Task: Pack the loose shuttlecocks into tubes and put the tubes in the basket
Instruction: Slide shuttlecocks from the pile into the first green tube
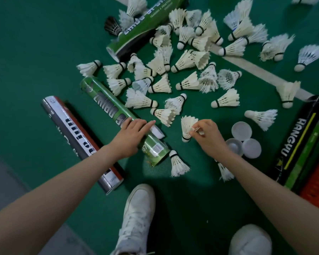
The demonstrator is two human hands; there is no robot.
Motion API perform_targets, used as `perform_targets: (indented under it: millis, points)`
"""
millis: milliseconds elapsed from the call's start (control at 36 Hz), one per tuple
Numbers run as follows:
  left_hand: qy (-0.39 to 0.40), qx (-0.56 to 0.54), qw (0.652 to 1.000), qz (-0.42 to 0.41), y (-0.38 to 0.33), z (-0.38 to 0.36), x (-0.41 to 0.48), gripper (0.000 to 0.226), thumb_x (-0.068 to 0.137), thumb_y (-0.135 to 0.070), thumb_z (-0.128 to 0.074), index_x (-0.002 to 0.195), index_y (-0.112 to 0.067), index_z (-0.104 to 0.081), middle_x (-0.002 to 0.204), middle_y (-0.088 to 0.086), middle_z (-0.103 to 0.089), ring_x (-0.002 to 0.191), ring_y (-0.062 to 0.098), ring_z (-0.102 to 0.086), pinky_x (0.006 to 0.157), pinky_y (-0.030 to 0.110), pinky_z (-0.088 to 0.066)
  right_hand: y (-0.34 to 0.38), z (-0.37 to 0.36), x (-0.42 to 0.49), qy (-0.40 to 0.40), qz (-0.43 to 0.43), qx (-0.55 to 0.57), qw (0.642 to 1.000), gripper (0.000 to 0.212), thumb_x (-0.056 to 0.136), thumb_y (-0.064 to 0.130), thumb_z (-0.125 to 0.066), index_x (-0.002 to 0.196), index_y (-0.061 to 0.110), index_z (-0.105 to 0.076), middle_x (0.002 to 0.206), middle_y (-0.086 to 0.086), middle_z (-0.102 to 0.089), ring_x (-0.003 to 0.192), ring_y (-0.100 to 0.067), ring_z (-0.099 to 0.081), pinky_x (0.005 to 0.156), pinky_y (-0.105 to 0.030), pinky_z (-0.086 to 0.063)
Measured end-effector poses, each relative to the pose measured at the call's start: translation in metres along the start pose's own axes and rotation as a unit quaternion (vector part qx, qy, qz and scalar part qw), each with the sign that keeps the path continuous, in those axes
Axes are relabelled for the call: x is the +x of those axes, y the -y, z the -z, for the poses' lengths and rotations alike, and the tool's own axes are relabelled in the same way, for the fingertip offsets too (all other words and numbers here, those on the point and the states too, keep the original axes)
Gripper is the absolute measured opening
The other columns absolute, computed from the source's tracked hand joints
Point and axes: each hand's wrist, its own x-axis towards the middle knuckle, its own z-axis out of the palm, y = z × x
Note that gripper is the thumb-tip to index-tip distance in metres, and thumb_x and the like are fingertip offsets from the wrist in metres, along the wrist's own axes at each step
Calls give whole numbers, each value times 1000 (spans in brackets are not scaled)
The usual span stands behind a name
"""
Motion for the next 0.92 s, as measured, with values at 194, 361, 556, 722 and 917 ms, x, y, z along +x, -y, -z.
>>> perform_targets:
  millis: [194,361,556,722,917]
  points:
    - [-131,1,989,-74,13,-5,4,89,61,-26,-81,136,-10,-38,129,11,-56,130,30,-45,117,47,-2,1,3,0,-17,-26,17,999,6,94,18,-58,93,13,-54,108,-4,-43,93,-13,-44,75,-10,-30]
    - [-210,-55,976,3,-4,32,27,77,60,-34,-81,127,-13,-51,118,14,-54,112,35,-50,105,46,-29,0,16,5,-79,-76,71,991,9,93,19,-59,94,13,-53,113,-5,-39,92,-14,-44,83,-18,-33]
    - [-265,-128,950,107,-14,71,49,79,65,-51,-62,137,-20,-47,117,9,-51,115,29,-44,100,37,-20,15,41,12,-193,-69,165,965,18,94,18,-56,78,19,-48,110,-9,-48,103,-23,-47,81,-29,-32]
    - [-314,-117,938,88,-26,87,52,76,67,-48,-65,134,-18,-49,116,13,-48,112,28,-37,98,43,-25,42,64,9,-365,-16,264,893,13,99,18,-49,89,26,-51,131,-5,-46,112,-14,-49,92,-19,-38]
    - [-327,-109,935,88,-46,99,61,79,63,-37,-83,132,-15,-51,112,17,-49,106,26,-34,91,48,-37,56,83,7,-369,30,338,865,22,101,15,-44,116,3,-55,131,-1,-52,116,-10,-51,87,-6,-40]
